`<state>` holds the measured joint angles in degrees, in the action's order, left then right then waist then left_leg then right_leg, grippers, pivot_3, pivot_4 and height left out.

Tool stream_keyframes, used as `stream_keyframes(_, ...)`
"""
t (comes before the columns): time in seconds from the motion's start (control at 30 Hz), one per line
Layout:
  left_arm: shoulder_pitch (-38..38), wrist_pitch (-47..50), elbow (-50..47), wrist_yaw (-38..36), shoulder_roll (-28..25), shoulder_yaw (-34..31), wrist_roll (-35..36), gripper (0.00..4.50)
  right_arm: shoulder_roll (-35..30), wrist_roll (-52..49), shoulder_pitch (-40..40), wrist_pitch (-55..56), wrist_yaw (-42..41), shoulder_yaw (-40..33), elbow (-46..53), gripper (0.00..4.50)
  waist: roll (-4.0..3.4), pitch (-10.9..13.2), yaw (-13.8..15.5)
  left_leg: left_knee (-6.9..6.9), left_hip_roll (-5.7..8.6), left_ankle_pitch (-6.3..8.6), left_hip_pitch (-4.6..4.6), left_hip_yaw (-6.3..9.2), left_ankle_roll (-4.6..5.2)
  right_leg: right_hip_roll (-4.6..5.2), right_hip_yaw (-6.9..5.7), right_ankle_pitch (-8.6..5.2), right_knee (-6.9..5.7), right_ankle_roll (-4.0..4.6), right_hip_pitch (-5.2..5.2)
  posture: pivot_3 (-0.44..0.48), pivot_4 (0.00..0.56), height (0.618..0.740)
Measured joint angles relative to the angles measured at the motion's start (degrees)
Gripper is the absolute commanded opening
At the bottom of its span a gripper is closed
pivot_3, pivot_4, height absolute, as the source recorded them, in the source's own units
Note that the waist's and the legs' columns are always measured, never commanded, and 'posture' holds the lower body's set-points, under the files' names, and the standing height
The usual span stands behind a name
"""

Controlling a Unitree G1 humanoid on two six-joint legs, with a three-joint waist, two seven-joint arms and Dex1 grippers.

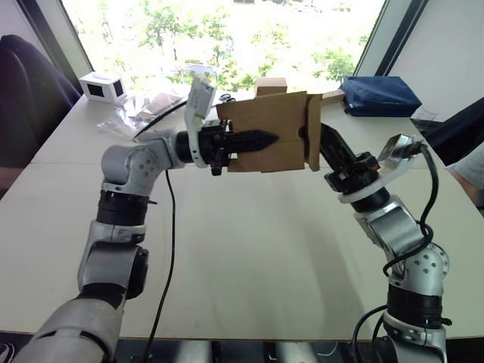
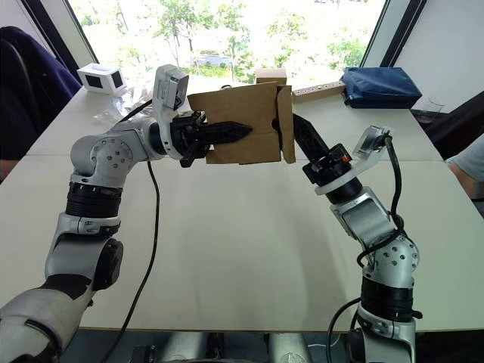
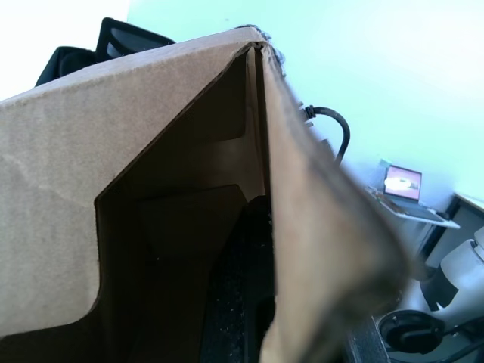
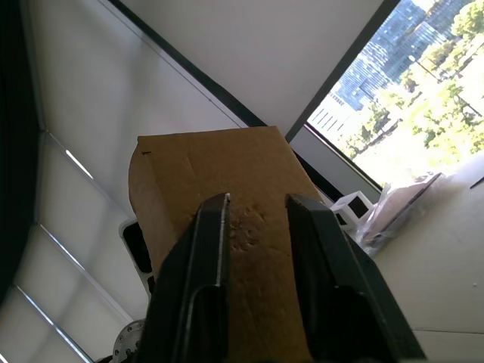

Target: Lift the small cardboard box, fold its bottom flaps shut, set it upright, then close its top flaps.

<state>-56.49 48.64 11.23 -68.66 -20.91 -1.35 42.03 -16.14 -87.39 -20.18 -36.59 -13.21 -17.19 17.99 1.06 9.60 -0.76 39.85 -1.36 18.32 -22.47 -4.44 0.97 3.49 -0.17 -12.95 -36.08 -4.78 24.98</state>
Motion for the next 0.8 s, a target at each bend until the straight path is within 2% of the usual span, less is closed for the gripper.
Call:
stream_keyframes(0.03,0.00,0.00,0.00,0.00,0.00,0.00,0.00,0.00,0.40,-0.07,0.00,0.14,0.00,0.00,-0.01,2.69,0.00,0.00,0.00,0.00,0.00,0.00,0.00,0.00,0.00,0.00,0.00,0.00,0.00,0.00,0.00,0.000,0.150,0.740)
stream_keyframes(0.3,0.00,-0.03,1.19,0.11,0.00,-0.01,-0.01,0.00,2.38,-3.92,1.29,0.31,-0.34,0.01,-0.04,2.69,0.00,0.00,-0.02,0.00,0.00,0.00,0.00,0.00,0.00,0.00,0.00,0.00,0.00,0.00,0.00,0.000,0.150,0.740)
stream_keyframes(0.8,0.00,-0.02,1.19,0.16,-0.03,-0.01,-0.01,0.00,3.05,-1.34,1.82,1.27,0.36,1.41,0.39,2.69,0.00,0.00,-0.02,0.00,0.00,0.00,0.00,0.00,0.00,0.00,0.00,0.00,0.00,0.00,0.00,0.000,0.150,0.740)
